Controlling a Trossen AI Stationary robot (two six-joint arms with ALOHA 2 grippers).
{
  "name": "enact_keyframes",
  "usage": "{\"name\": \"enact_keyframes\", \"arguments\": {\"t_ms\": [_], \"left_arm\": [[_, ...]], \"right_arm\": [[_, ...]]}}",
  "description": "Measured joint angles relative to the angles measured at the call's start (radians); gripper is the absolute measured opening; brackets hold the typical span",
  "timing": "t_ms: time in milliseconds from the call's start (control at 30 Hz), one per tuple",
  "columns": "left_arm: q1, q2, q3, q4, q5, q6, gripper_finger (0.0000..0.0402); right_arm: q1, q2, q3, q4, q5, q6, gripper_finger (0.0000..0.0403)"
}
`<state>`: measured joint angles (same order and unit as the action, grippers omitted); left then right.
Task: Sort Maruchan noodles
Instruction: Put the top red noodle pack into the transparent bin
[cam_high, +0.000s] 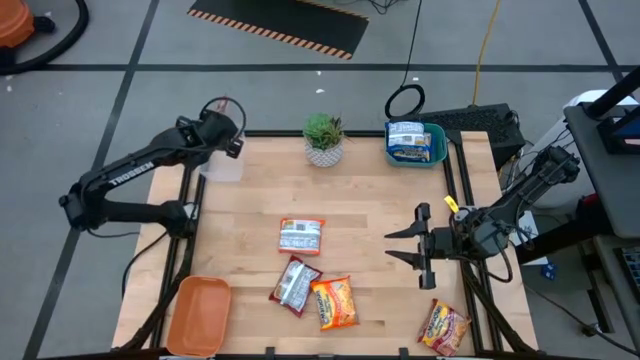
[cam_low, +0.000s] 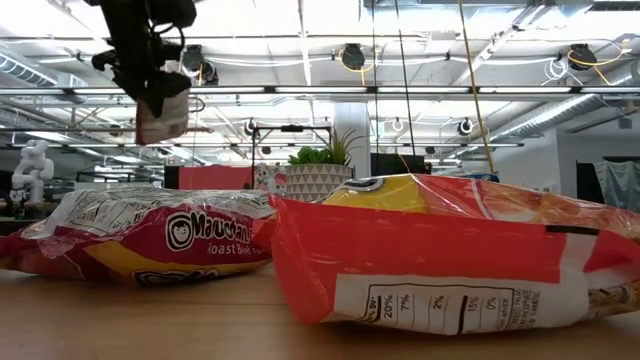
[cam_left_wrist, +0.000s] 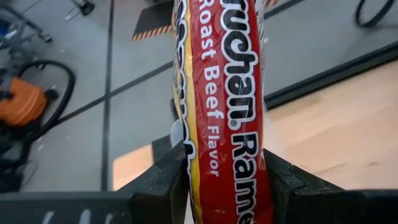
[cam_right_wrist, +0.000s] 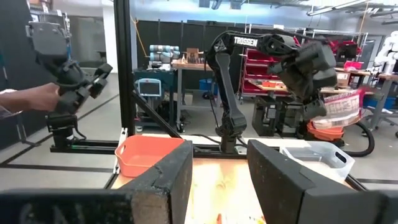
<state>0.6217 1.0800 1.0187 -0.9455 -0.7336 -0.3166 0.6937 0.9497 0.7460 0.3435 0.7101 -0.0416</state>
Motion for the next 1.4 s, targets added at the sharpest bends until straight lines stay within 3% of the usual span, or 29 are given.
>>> {"name": "enact_keyframes", "arguments": {"t_ms": [700, 967, 1400], "left_arm": [[0.108, 0.319, -0.001, -0.026, -0.002, -0.023, 0.0136], [0.082, 0.407, -0.001, -0.045, -0.135, -0.054, 0.0136], [0.083, 0.49, -0.001, -0.102, -0.187, -0.116, 0.0136]], "right_arm": [[0.0, 0.0, 0.0, 0.003, -0.006, -0.12, 0.0146], [0.0, 0.0, 0.0, 0.003, -0.007, -0.183, 0.0146], [0.0, 0.0, 0.0, 0.003, -0.006, -0.219, 0.0146]]}}
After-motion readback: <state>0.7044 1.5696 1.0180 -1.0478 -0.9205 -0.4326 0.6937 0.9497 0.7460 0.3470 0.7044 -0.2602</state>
